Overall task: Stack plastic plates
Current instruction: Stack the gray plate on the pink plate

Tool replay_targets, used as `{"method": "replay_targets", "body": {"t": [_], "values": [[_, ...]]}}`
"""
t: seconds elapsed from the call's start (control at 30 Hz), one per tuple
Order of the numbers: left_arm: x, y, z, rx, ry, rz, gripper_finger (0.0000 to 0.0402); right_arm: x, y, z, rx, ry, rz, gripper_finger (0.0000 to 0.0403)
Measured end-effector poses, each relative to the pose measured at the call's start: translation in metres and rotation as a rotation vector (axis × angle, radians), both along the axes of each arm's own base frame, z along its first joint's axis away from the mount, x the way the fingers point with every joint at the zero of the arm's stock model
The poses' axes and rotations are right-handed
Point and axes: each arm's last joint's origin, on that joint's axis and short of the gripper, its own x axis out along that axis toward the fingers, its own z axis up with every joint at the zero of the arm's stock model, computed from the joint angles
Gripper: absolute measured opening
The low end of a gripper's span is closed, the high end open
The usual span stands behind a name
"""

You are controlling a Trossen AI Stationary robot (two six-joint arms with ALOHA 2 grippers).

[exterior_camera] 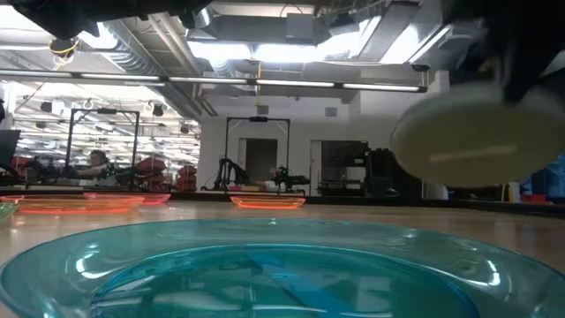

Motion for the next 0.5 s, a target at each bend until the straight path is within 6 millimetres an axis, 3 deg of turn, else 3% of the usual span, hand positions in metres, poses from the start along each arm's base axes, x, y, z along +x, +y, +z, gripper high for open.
{"method": "replay_targets", "body": {"t": [0.23, 0.5], "values": [[0.000, 0.000, 0.000, -0.018, -0.003, -0.006, 0.0006, -0.012, 0.042, 0.033, 0.236, 0.003, 0.026, 0.0005], [0.000, 0.000, 0.000, -0.017, -0.003, -0.006, 0.0006, -0.033, 0.084, 0.056, 0.387, -0.044, 0.103, 0.0005]]}}
